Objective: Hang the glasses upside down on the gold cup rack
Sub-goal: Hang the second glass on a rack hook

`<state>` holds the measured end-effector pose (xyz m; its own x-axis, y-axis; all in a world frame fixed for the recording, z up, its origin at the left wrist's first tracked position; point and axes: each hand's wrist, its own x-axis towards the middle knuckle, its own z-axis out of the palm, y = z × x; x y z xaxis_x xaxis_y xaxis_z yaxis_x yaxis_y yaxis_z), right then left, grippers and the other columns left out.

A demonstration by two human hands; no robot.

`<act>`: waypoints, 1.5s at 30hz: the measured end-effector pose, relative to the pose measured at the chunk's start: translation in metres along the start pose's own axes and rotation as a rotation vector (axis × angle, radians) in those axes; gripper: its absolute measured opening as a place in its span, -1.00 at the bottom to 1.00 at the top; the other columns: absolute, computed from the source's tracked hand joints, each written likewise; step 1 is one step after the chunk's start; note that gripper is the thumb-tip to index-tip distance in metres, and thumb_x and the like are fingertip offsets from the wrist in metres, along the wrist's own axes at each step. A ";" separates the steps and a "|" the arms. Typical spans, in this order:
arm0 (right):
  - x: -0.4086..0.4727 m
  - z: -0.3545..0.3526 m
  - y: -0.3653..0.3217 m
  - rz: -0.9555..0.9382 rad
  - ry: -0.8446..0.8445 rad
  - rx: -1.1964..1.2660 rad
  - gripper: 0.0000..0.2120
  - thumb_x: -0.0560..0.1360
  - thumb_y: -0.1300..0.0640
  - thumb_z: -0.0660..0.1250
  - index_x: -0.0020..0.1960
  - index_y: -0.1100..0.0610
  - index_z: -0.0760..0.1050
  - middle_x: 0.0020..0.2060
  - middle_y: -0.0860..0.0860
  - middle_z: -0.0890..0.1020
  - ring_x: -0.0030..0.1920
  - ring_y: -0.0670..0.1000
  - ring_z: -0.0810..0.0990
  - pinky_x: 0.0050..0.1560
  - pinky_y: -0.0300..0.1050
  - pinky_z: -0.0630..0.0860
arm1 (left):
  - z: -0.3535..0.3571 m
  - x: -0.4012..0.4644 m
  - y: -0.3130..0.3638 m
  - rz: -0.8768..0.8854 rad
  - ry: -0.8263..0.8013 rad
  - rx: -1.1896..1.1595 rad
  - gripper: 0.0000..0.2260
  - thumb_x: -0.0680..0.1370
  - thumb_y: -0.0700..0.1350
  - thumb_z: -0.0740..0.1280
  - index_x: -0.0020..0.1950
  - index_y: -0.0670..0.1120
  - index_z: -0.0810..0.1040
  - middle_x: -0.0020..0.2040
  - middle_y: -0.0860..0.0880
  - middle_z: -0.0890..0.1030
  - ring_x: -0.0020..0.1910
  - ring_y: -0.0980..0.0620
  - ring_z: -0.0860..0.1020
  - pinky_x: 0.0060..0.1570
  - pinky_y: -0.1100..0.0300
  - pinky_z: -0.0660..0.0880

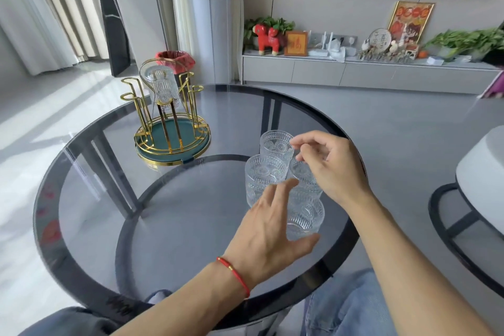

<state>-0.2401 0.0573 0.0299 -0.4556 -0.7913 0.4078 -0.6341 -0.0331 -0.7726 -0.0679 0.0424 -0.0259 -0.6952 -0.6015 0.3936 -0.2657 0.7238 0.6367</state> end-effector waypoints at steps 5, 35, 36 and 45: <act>-0.001 0.001 -0.008 -0.019 -0.033 0.147 -0.84 0.57 0.29 0.37 0.03 0.16 0.72 -0.07 0.01 0.78 -0.01 0.03 0.74 0.11 0.01 0.67 | -0.051 0.009 0.000 -0.035 0.186 -0.176 -0.34 0.32 0.24 0.51 0.34 0.05 0.44 0.07 0.11 0.57 0.01 0.15 0.57 0.00 0.40 0.46; 0.155 0.108 -0.080 0.235 0.112 0.478 -0.43 0.51 0.13 0.53 0.46 -0.05 0.44 0.43 0.03 0.48 0.29 0.06 0.60 0.03 -0.06 0.67 | -0.088 0.021 -0.201 -0.556 0.102 0.540 -0.32 0.55 0.30 0.12 0.64 0.18 0.05 0.70 -0.14 -0.05 0.67 -0.21 -0.10 0.57 -0.28 0.11; 0.170 0.115 -0.082 0.249 0.127 0.469 -0.40 0.49 0.12 0.54 0.48 -0.02 0.42 0.42 0.03 0.48 0.29 0.06 0.59 0.02 -0.05 0.67 | -0.086 0.020 -0.204 -0.562 0.090 0.561 -0.31 0.55 0.32 0.07 0.65 0.18 -0.01 0.71 -0.14 -0.06 0.67 -0.21 -0.10 0.58 -0.27 0.08; 0.257 0.164 -0.089 0.157 -0.044 0.148 -0.28 0.37 0.06 0.62 0.48 0.01 0.47 0.39 0.07 0.57 0.34 0.12 0.59 0.30 0.15 0.61 | -0.076 0.021 -0.213 -0.556 0.066 0.643 -0.36 0.62 0.26 -0.04 0.66 0.16 -0.18 0.70 -0.17 -0.14 0.67 -0.21 -0.07 0.59 -0.28 -0.03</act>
<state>-0.1982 -0.2427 0.1238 -0.5119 -0.8194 0.2579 -0.4571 0.0057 -0.8894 0.0245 -0.1502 -0.1031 -0.3159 -0.9304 0.1860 -0.8985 0.3563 0.2565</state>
